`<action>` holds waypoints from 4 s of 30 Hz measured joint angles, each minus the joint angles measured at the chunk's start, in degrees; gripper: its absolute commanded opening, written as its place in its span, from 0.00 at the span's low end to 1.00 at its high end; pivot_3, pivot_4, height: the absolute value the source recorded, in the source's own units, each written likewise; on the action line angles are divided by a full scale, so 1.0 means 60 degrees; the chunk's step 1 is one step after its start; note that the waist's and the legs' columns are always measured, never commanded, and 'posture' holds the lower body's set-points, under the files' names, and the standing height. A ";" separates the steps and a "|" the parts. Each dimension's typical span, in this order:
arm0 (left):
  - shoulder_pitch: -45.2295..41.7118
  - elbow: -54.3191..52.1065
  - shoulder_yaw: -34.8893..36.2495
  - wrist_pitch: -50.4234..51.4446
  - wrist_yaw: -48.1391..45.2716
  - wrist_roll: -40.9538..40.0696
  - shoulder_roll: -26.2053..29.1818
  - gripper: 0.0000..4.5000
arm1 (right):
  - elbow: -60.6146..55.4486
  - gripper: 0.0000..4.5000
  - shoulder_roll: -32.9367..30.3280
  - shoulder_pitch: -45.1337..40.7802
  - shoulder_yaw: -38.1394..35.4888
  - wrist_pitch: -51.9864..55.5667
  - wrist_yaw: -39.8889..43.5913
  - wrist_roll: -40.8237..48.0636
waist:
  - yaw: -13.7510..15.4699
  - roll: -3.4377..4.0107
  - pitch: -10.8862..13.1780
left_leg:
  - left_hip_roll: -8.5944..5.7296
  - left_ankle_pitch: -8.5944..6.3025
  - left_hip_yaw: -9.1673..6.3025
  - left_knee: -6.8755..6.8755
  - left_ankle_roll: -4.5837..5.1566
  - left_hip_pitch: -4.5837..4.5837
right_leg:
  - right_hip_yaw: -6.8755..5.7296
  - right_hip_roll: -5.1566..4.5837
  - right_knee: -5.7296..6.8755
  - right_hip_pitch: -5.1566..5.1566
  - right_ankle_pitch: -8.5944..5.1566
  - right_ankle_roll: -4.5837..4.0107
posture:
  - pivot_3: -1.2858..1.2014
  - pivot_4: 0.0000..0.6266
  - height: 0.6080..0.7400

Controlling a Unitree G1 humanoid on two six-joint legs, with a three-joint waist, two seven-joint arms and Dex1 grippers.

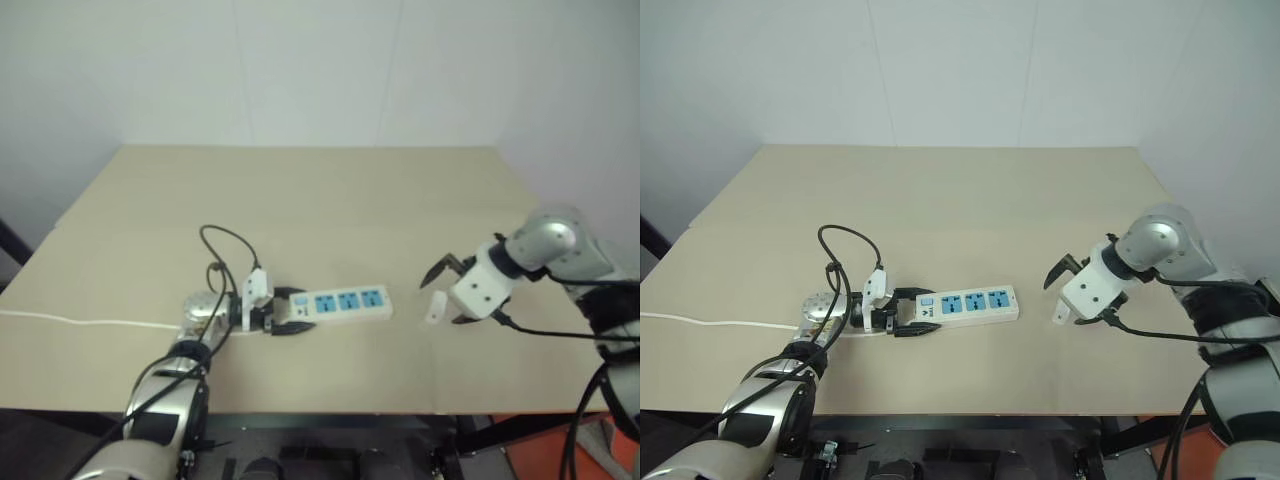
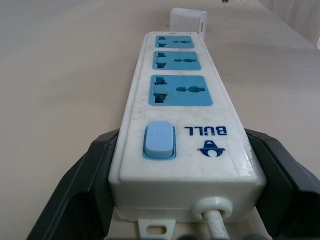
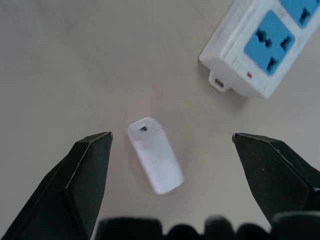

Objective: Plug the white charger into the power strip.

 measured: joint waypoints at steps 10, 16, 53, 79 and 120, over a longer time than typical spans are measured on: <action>0.0348 -0.0318 0.0019 -0.0038 0.0083 -0.0279 0.0190 0.73 | 0.2576 1.00 0.0975 -0.1000 0.1386 -0.3017 -0.0401 -0.1758 | -0.0197 0.0011 -0.0007 | -0.0002 0.0001 0.0000 -0.0005 0.0000 0.0032 | 0.0004 0.0002 0.0040 0.0006 0.0001 -0.0009 | 0.52 0.24 1.00; 0.0377 -0.0338 0.0013 -0.0033 0.0091 -0.0299 0.0208 0.73 | 0.3223 1.00 0.1252 -0.1284 0.1553 -0.3498 -0.1657 -0.2990 | -0.0215 0.0017 -0.0010 | -0.0005 0.0001 0.0000 -0.0005 0.0000 0.0048 | 0.0006 0.0001 0.0075 0.0006 -0.0013 -0.0024 | 0.52 0.24 1.00; 0.0284 -0.0271 -0.0067 -0.0022 0.0074 -0.0296 0.0184 0.73 | 0.4581 0.25 0.1475 -0.2374 0.2381 -0.4635 -0.6299 -0.6045 | -0.0216 0.0025 -0.0014 | -0.0011 0.0001 -0.0001 -0.0006 0.0000 0.0041 | 0.0009 -0.0002 0.0073 0.0004 -0.0015 -0.0025 | 0.52 0.24 1.00; -0.0218 -0.0039 -0.0549 0.0485 -0.1238 -0.0215 0.0152 0.73 | -0.3894 0.25 0.4947 0.2222 -0.4031 1.1521 -0.4406 0.6734 | -0.0097 0.0025 -0.0014 | -0.0010 0.0001 -0.0034 0.0003 0.0001 -0.0018 | -0.0019 0.0000 0.0075 -0.0025 -0.0016 -0.0021 | 0.52 0.24 1.00; -0.0241 -0.0038 -0.0593 0.0633 -0.1242 -0.0211 0.0218 0.73 | -0.0380 0.25 0.6022 0.2450 -0.3776 0.9233 -0.2614 0.4829 | -0.0133 0.0026 -0.0014 | -0.0010 0.0001 -0.0035 0.0003 0.0000 -0.0020 | -0.0020 0.0002 0.0075 -0.0030 -0.0019 -0.0017 | 0.52 0.24 1.00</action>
